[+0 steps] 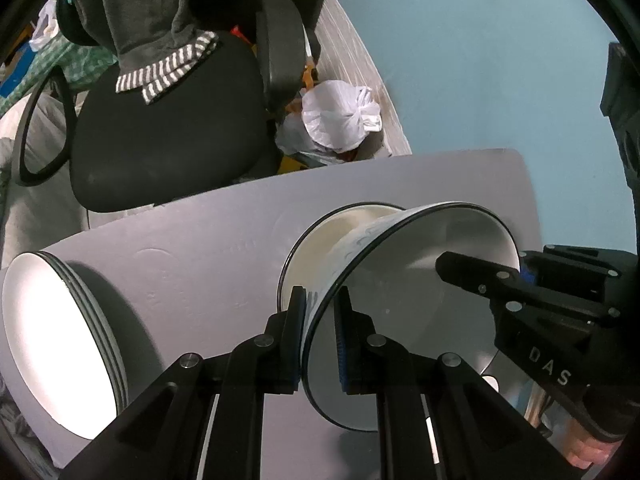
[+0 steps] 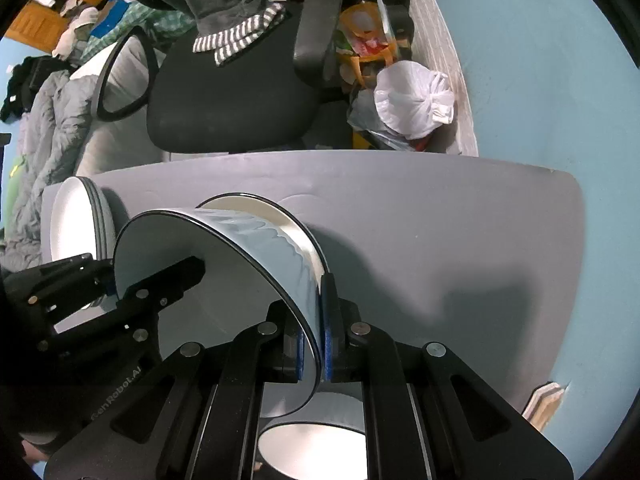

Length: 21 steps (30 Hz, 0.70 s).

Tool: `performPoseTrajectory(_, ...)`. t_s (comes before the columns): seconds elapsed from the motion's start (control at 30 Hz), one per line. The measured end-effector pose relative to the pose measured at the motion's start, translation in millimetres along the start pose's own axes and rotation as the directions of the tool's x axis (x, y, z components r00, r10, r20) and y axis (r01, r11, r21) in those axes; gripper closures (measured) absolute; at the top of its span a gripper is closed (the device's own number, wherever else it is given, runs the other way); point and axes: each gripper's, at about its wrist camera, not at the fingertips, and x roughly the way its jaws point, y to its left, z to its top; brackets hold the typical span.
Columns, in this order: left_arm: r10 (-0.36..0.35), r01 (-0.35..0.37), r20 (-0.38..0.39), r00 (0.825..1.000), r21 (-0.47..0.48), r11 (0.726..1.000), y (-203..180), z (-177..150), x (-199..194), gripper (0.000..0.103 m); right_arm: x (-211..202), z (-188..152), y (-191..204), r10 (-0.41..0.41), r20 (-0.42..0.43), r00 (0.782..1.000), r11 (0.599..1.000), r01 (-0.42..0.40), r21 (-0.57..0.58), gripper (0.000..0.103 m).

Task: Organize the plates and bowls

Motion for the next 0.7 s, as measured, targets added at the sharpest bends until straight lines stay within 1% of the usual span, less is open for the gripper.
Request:
performPoseTrajectory(0.1,0.002,-0.002,-0.008,1.0,0.007,1.0,-1.2,-0.6,3.9,0.091,0.3,1.7,-0.3,-0.008,-0.001,1.0,1.0,0.008,-0.007,0.096)
performPoseTrajectory(0.2,0.033,-0.032,-0.022,0.999,0.021,0.999,-1.9,-1.1,9.4,0.091,0.0,2.6,0.1,-0.01,-0.002,1.0,1.0,0.01,-0.013,0.093)
performPoseTrajectory(0.23,0.033,-0.033,-0.019,0.999,0.022,0.999,-1.2,-1.0,10.6,0.091,0.2,3.2,0.1,-0.003,-0.006,1.0,1.0,0.002,-0.014,0.091)
performPoseTrajectory(0.4,0.021,-0.021,-0.03,0.999,-0.001,1.0,1.2,1.6,12.5,0.091,0.8,6.4,0.0,-0.002,-0.006,1.0,1.0,0.001,-0.019,0.089)
performPoseTrajectory(0.43,0.021,-0.021,-0.029,0.999,-0.001,1.0,1.3,1.7,12.6,0.088,1.6,6.8,-0.2,-0.003,-0.009,1.0,1.0,0.003,-0.018,0.089)
performPoseTrajectory(0.5,0.019,-0.019,-0.029,0.999,0.001,1.0,0.4,1.3,12.8,0.087,2.7,6.9,0.1,-0.009,-0.01,1.0,1.0,0.009,-0.019,0.087)
performPoseTrajectory(0.57,0.014,-0.014,-0.029,0.999,-0.001,1.0,-0.6,0.5,12.3,0.083,2.7,6.3,1.0,-0.022,-0.007,1.0,1.0,0.022,-0.022,0.083)
performPoseTrajectory(0.6,0.012,-0.012,-0.029,1.0,0.001,1.0,-1.5,0.5,11.9,0.081,2.2,6.0,1.6,-0.031,-0.002,1.0,0.999,0.031,-0.024,0.078)
performPoseTrajectory(0.63,0.016,-0.016,-0.029,0.999,0.002,1.0,-2.6,0.1,11.5,0.08,1.5,5.8,2.0,-0.038,0.003,0.999,0.999,0.038,-0.025,0.072)
performPoseTrajectory(0.7,0.019,-0.019,-0.026,0.999,0.002,1.0,-3.5,-0.7,10.4,0.08,-1.3,5.1,2.7,-0.05,0.019,0.999,0.998,0.051,-0.027,0.067)
